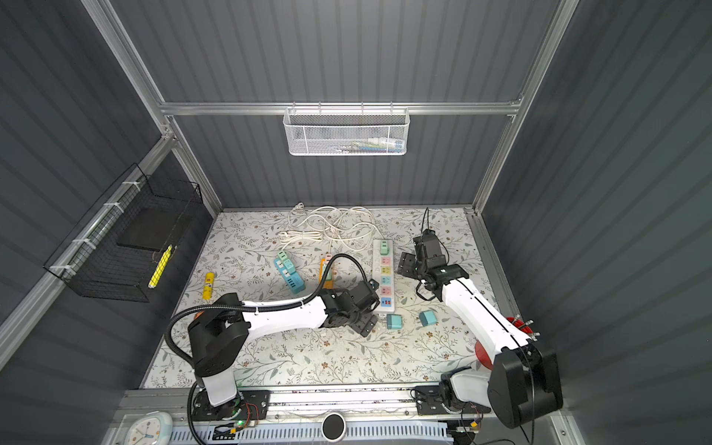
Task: Insert the plug
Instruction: 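Lower the left gripper over the loose pink adapter near the strip's near end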
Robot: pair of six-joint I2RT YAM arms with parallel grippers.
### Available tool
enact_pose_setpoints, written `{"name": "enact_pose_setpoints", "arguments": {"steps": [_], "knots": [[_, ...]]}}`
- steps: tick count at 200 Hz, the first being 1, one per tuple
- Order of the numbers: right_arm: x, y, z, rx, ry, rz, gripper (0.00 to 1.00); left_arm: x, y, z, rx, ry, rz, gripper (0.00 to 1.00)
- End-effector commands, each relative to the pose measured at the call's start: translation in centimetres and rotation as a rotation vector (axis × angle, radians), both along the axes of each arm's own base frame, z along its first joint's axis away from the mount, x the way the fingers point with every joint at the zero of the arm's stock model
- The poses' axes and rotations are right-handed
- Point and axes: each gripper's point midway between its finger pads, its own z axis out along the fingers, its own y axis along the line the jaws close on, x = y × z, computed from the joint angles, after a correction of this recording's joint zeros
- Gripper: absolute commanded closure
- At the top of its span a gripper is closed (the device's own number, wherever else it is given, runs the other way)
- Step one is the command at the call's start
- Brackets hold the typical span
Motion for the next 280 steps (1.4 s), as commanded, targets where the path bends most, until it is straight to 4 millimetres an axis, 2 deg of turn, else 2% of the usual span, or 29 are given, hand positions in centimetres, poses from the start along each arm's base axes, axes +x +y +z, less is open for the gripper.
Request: {"name": "enact_pose_setpoints", "arguments": {"steps": [1,22,59,86,113,137,157,197,223,247,280], "knots": [[-0.1,0.3,0.0,0.030,0.003,0.006,0.27,-0.4,0.0,-1.2,0.025,0.058,-0.003,0.10],[0.0,0.5,0.2,0.034,-0.008,0.015,0.28,0.3,0.0,-1.5,0.021,0.059,0.029,0.13],[-0.4,0.5,0.3,0.033,-0.010,0.026,0.29,1.0,1.1,-2.5,0.035,0.073,0.110,0.31],[-0.7,1.3,1.4,0.085,-0.027,0.055,0.30,1.1,1.5,-3.0,0.050,0.078,0.134,0.39],[-0.9,1.4,2.3,0.094,-0.042,0.062,0.30,1.2,1.3,-3.1,0.034,0.072,0.139,0.40],[-1.0,1.3,2.8,0.084,-0.053,0.066,0.29,1.2,0.7,-3.0,0.028,0.071,0.105,0.30],[-1.3,1.0,2.7,0.078,-0.057,0.060,0.29,1.3,0.4,-3.3,0.036,0.067,0.075,0.29],[-1.9,0.9,2.0,0.071,-0.029,0.061,0.29,1.6,0.6,-3.8,0.064,0.040,0.051,0.39],[-1.9,0.9,2.2,0.072,-0.032,0.066,0.29,1.7,0.9,-3.8,0.071,0.027,0.047,0.52],[-1.9,1.2,2.6,0.082,-0.039,0.078,0.30,1.4,2.3,-3.0,0.075,0.015,0.080,0.57],[-1.9,1.3,2.5,0.087,-0.036,0.086,0.31,-0.5,7.1,-2.2,0.081,0.024,0.204,0.59]]}}
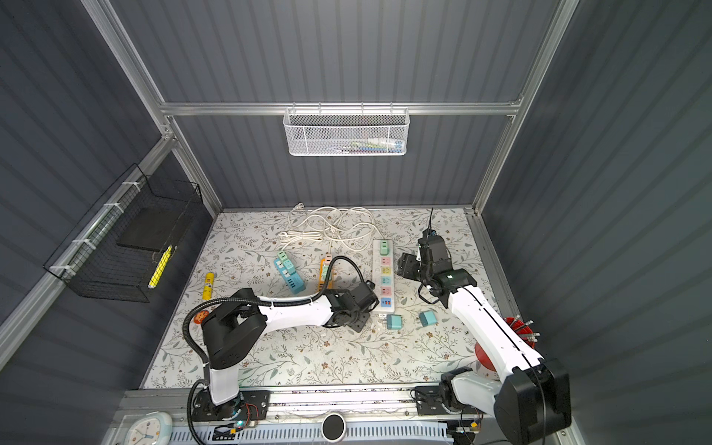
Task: Insert the plug
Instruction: 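Lower the left gripper over the loose pink adapter near the strip's near end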
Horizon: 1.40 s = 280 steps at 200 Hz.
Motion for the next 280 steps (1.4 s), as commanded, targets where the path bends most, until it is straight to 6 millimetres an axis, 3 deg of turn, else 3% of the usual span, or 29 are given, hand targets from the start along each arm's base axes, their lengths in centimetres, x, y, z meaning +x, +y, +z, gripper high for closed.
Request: {"name": "enact_pose_setpoints", "arguments": {"steps": [1,43,68,105,159,187,242,280], "knots": [[-0.4,0.1,0.1,0.007,0.006,0.014,0.31,-1.4,4.3,0.5,0.037,0.012,0.108,0.59],[-0.5,1.0,0.1,0.050,-0.011,0.045,0.32,-4.1,9.3,0.2,-0.017,0.053,0.310,0.58],[-0.4,1.2,0.3,0.063,-0.016,0.053,0.29,-4.7,9.7,-0.3,-0.068,0.078,0.368,0.38],[-0.9,0.9,1.2,0.054,-0.035,0.051,0.26,-5.3,7.9,-0.1,-0.114,0.129,0.328,0.23],[-1.7,0.3,1.2,0.049,-0.050,0.031,0.25,-7.5,3.5,1.6,-0.193,0.246,0.267,0.22],[-1.9,0.2,1.4,0.050,-0.055,0.034,0.25,-8.5,2.6,1.6,-0.194,0.283,0.257,0.23],[-2.4,-0.1,1.0,0.035,-0.037,0.028,0.24,-10.6,3.2,0.6,-0.127,0.329,0.244,0.24],[-2.4,-0.4,0.7,0.017,-0.037,0.019,0.23,-10.8,0.3,1.1,-0.163,0.318,0.170,0.24]]}}
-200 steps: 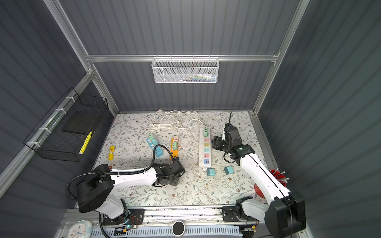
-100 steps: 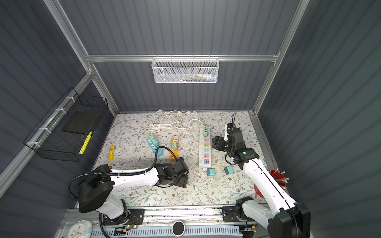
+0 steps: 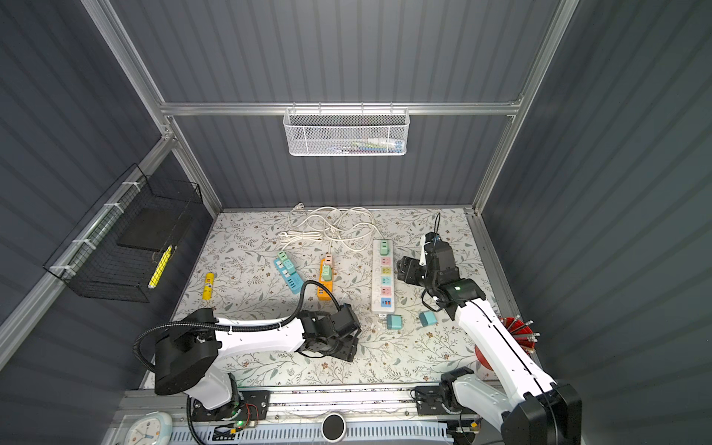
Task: Insert the plug
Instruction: 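Lower the left gripper over the loose pink adapter near the strip's near end, then close the left gripper on the pink adapter and lift it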
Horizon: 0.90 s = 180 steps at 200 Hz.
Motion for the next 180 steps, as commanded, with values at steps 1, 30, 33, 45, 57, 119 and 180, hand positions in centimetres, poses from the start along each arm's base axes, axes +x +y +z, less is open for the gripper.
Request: {"name": "enact_pose_setpoints", "arguments": {"steps": [1,30,33,45,57,119,180], "knots": [[-0.4,-0.6,-0.8,-0.030,0.017,-0.015,0.23,-0.2,-2.2,0.5,-0.027,0.013,-0.035,0.24],[-0.7,-1.1,-0.5,-0.050,0.009,-0.023,0.23,-0.5,-4.8,1.0,-0.053,0.003,-0.099,0.24],[-0.7,-1.2,-0.5,-0.054,0.008,-0.027,0.23,-0.4,-4.9,1.0,-0.053,0.000,-0.101,0.24],[-0.9,-1.5,-0.5,-0.064,0.008,-0.034,0.22,0.1,-5.5,0.8,-0.045,-0.027,-0.117,0.23],[-1.1,-1.6,-0.6,-0.066,0.010,-0.035,0.22,0.8,-6.2,0.7,-0.035,-0.050,-0.129,0.23],[-1.9,-2.2,0.0,-0.075,-0.002,-0.052,0.21,6.2,-5.5,0.8,-0.019,-0.160,-0.045,0.23],[-1.9,-2.0,-0.6,-0.069,0.024,-0.046,0.21,8.0,-4.1,7.0,-0.084,-0.285,-0.106,0.19]]}}
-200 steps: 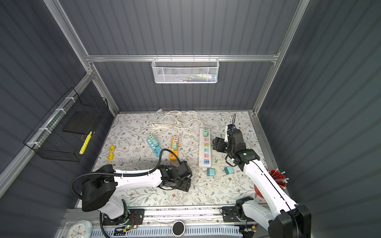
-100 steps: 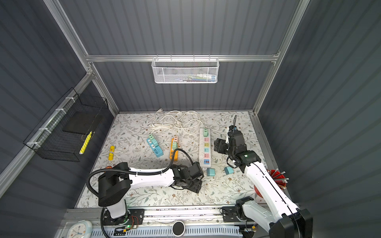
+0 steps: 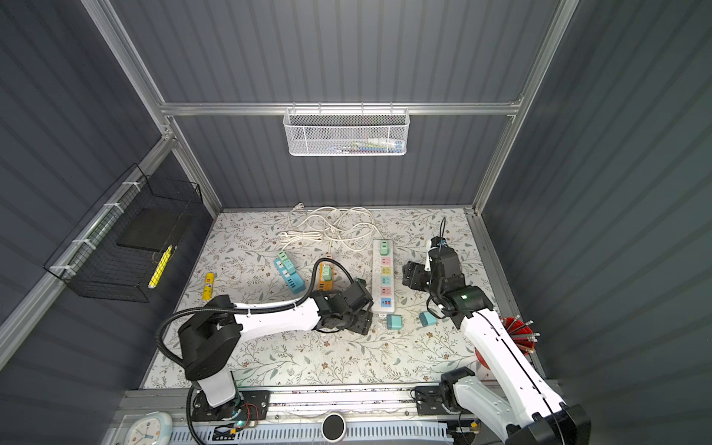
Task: Insert the plug
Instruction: 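Close the left gripper on the pink adapter and lift it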
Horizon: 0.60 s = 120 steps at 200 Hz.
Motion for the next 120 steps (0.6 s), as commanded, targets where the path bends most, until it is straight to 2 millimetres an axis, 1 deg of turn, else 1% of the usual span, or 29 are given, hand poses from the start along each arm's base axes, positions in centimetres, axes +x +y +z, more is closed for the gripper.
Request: {"name": "enact_pose_setpoints", "arguments": {"steps": [1,17,30,41,52,74,88,99,120], "knots": [[-0.1,-0.4,-1.0,-0.015,0.032,-0.013,0.21,-0.1,0.7,2.5,0.014,-0.079,-0.060,0.19],[0.0,-0.2,-1.2,-0.004,0.033,-0.013,0.22,0.1,2.2,2.3,0.070,-0.093,-0.037,0.17],[0.1,-0.1,-1.3,0.013,0.036,-0.022,0.23,0.3,3.8,1.1,0.151,-0.073,-0.032,0.16],[0.0,0.9,-1.5,0.037,0.065,0.027,0.22,0.2,5.0,-0.2,0.223,-0.035,-0.042,0.16],[-0.1,1.7,-1.4,0.066,0.082,0.064,0.23,0.1,6.0,-1.0,0.278,-0.008,-0.057,0.16],[-0.1,2.6,-1.0,0.123,0.030,0.099,0.20,-0.1,6.5,-1.8,0.321,0.017,-0.101,0.17],[-0.2,3.2,-1.0,0.143,0.037,0.121,0.19,-0.2,6.6,-2.2,0.336,0.035,-0.108,0.18],[-0.1,3.4,-1.1,0.149,0.047,0.132,0.21,0.1,6.8,-2.5,0.364,0.033,-0.110,0.19],[0.1,4.0,-1.6,0.161,0.076,0.157,0.28,0.8,7.2,-3.4,0.369,0.054,-0.111,0.22]]}}
